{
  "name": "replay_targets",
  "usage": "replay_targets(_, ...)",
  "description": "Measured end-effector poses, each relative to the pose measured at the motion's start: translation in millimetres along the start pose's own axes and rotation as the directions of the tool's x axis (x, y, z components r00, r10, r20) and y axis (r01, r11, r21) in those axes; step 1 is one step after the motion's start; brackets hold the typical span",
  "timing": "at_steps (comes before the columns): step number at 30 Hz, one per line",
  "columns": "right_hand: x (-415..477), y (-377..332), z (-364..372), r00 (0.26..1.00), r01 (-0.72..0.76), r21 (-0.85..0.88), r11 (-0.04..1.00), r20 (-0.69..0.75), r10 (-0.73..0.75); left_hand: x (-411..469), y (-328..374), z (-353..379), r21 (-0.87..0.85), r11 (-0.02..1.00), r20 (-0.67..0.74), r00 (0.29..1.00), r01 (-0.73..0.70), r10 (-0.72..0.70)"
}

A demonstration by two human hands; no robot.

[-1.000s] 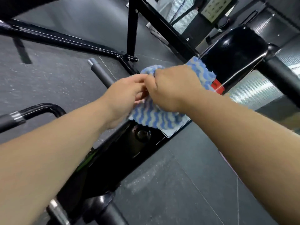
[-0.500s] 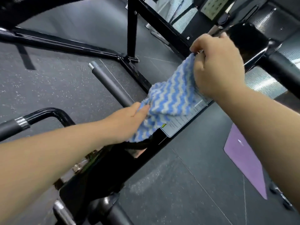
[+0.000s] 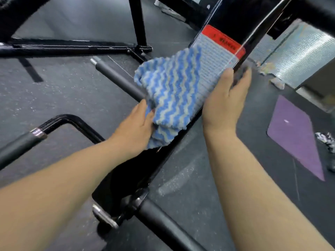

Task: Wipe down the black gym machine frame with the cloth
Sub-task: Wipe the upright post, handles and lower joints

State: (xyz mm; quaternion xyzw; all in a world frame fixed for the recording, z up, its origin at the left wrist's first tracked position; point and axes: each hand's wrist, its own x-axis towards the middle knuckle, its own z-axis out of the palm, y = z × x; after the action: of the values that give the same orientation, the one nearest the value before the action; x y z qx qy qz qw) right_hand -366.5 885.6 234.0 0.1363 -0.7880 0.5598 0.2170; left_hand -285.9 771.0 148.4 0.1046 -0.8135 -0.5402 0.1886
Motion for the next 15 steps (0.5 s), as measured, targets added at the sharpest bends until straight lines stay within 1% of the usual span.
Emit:
replay_targets(1,-7,1,5,0.999,-0.042,0.043,0.998,0.026,0.041,-3,0,-1,-0.03,1.0,0.003,1.0,0.0,0.0)
replay_targets(3,-12,0,12,0.991,-0.127,0.169,0.977,0.062,0.118,10,23,-3,-0.104,0.995,0.018,1.0,0.012,-0.01)
replay_targets(6,-9,7,16,0.982,-0.187,0.317,0.93,0.094,0.165,50,59,-4,-0.034,0.995,-0.037,0.995,-0.093,0.092)
replay_targets(8,-10,11,15,0.962,-0.269,0.387,0.882,0.149,0.228,62,54,0,-0.025,0.996,-0.058,0.995,-0.081,0.079)
replay_targets(10,-15,14,12,0.938,-0.341,0.384,0.858,0.201,0.283,48,31,0,0.031,0.998,-0.043,0.998,-0.05,0.051)
replay_targets(12,-18,16,10,0.932,-0.353,0.363,0.863,0.216,0.29,24,9,1,0.05,0.999,-0.014,1.0,-0.02,0.021)
replay_targets(15,-18,13,12,0.928,-0.365,0.363,0.857,0.218,0.303,-20,-12,-1,0.063,0.995,0.055,0.996,0.072,-0.076)
